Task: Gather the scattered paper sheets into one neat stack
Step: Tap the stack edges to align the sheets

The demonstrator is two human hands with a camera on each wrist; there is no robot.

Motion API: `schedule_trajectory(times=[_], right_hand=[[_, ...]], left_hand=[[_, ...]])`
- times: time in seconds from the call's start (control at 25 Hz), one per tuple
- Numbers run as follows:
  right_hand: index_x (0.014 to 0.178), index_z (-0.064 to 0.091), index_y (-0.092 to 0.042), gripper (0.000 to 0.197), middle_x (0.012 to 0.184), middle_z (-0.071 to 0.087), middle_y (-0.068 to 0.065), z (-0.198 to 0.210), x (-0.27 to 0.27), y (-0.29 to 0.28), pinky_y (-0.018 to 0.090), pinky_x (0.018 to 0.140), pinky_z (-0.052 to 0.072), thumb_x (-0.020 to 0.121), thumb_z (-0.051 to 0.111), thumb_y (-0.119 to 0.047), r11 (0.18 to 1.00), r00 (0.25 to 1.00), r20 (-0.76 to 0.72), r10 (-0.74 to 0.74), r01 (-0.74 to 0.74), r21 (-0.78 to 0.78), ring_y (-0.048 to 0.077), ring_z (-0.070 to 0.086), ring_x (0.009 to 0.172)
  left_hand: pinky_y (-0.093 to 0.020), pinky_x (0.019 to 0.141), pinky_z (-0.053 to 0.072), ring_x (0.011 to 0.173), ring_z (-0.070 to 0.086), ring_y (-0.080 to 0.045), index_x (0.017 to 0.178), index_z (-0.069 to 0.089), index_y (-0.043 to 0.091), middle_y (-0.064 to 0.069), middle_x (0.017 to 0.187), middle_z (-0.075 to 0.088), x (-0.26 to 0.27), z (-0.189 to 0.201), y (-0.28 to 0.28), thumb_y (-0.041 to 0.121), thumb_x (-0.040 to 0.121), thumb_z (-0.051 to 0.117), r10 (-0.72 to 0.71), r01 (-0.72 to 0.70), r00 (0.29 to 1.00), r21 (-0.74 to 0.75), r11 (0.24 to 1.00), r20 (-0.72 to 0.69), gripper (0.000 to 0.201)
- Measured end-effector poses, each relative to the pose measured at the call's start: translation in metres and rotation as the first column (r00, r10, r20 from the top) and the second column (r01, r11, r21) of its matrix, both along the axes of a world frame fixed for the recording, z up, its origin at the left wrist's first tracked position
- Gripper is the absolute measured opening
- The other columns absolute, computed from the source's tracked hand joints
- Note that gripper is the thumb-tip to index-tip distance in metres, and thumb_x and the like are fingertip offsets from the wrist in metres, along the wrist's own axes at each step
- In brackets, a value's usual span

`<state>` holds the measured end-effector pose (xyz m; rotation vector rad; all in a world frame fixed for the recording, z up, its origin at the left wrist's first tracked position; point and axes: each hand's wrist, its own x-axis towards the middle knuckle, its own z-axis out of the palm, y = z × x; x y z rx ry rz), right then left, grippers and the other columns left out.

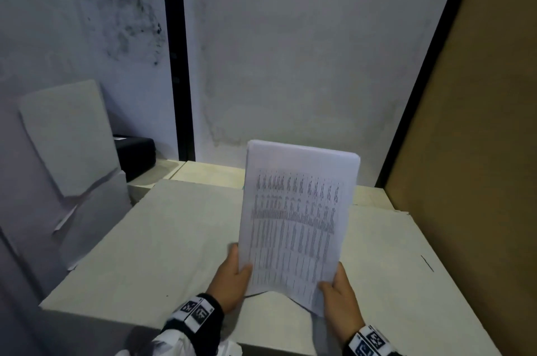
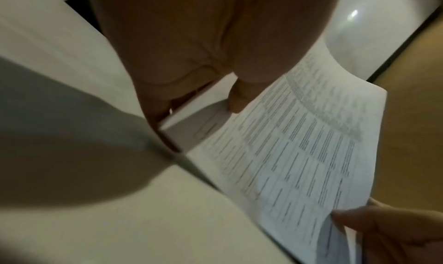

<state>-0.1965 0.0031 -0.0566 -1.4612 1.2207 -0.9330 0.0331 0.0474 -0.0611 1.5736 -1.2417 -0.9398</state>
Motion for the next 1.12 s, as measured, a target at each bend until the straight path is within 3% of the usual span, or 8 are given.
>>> schedule_trajectory(times=[0.08, 0.16, 0.28, 0.4, 0.6, 0.88, 1.0, 1.12], right_hand=[[0.132, 0.041, -0.03, 0.053, 0.119, 0.057, -0.011, -0.013, -0.003, 0.005, 0.018, 0.1, 0.038, 0.097, 0.04, 0.011, 1.0, 0.997, -0.08, 0.021, -0.02, 0.012, 0.013, 0.053, 0.114], [0.123, 0.047, -0.036, 0.052, 0.116, 0.06, -0.018, -0.013, -0.003, 0.005, 0.007, 0.089, 0.045, 0.097, 0.042, 0.009, 1.0, 0.992, -0.128, 0.006, -0.006, 0.0, 0.009, 0.06, 0.109], [0.114, 0.056, -0.03, 0.037, 0.11, 0.07, 0.0, -0.006, -0.002, -0.002, 0.032, 0.063, 0.061, 0.099, 0.042, 0.001, 0.991, 0.995, -0.094, -0.016, 0.028, 0.132, 0.03, 0.073, 0.087], [0.118, 0.053, -0.023, 0.033, 0.108, 0.071, 0.016, 0.005, 0.007, -0.001, 0.04, 0.053, 0.061, 0.099, 0.037, -0.001, 0.957, 0.997, -0.074, 0.033, -0.01, 0.288, 0.031, 0.067, 0.057], [0.112, 0.054, -0.003, 0.029, 0.104, 0.074, 0.025, -0.008, 0.036, 0.008, 0.04, 0.057, 0.051, 0.086, 0.044, 0.003, 0.871, 0.997, -0.03, 0.071, -0.047, 0.489, 0.028, 0.056, 0.048], [0.1, 0.071, 0.007, 0.027, 0.085, 0.078, 0.03, -0.027, 0.108, 0.012, 0.04, 0.059, 0.054, 0.08, 0.055, 0.014, 0.854, 0.995, 0.105, 0.0, -0.054, 0.517, 0.031, 0.059, 0.051], [0.103, 0.07, 0.008, 0.03, 0.093, 0.076, 0.032, -0.023, 0.146, 0.018, 0.036, 0.057, 0.053, 0.082, 0.051, 0.018, 0.827, 0.99, 0.123, 0.067, -0.124, 0.548, 0.03, 0.059, 0.051], [0.102, 0.071, 0.005, 0.029, 0.096, 0.074, 0.035, -0.02, 0.182, 0.02, 0.04, 0.061, 0.058, 0.079, 0.058, 0.015, 0.831, 0.977, 0.067, 0.203, -0.208, 0.516, 0.034, 0.064, 0.057]], left_hand=[[-0.031, 0.105, 0.049, 0.119, 0.059, -0.018, 0.134, 0.04, 0.032, -0.003, 0.138, 0.06, 0.004, -0.009, 0.005, 0.009, 0.103, 0.042, -0.04, 0.027, 0.991, 0.096, 0.995, 0.132, 0.038], [-0.037, 0.092, 0.059, 0.103, 0.07, -0.021, 0.129, 0.046, 0.029, -0.007, 0.13, 0.066, 0.003, -0.007, 0.005, 0.011, 0.102, 0.041, -0.017, -0.003, 0.99, 0.141, 0.99, 0.142, 0.033], [-0.031, 0.054, 0.057, 0.06, 0.067, -0.022, 0.121, 0.048, 0.028, -0.015, 0.101, 0.072, -0.005, 0.004, 0.007, 0.017, 0.103, 0.034, 0.029, -0.031, 1.0, 0.224, 0.974, 0.012, 0.026], [-0.03, 0.053, 0.056, 0.056, 0.06, -0.017, 0.121, 0.051, 0.024, -0.014, 0.102, 0.071, 0.01, 0.002, 0.009, 0.014, 0.1, 0.032, 0.049, -0.05, 0.999, 0.28, 0.959, 0.009, 0.03], [-0.03, 0.048, 0.042, 0.045, 0.046, -0.017, 0.106, 0.061, 0.011, -0.027, 0.097, 0.071, 0.052, -0.003, 0.035, -0.002, 0.092, 0.031, 0.044, 0.001, 0.994, 0.418, 0.909, -0.098, 0.036], [-0.034, 0.054, 0.045, 0.048, 0.048, -0.022, 0.106, 0.067, 0.019, -0.016, 0.063, 0.066, 0.124, -0.006, 0.058, -0.005, 0.09, 0.029, 0.212, -0.223, 0.975, 0.36, 0.906, 0.068, 0.049], [-0.037, 0.059, 0.055, 0.06, 0.063, -0.028, 0.103, 0.071, 0.017, -0.014, 0.083, 0.076, 0.165, 0.002, 0.056, -0.005, 0.088, 0.036, 0.225, -0.305, 0.941, 0.345, 0.888, 0.254, 0.044], [-0.039, 0.098, 0.053, 0.112, 0.065, -0.03, 0.126, 0.066, 0.01, -0.013, 0.127, 0.069, 0.206, 0.009, 0.051, 0.001, 0.092, 0.044, 0.152, -0.339, 0.878, 0.365, 0.867, 0.454, 0.041]])
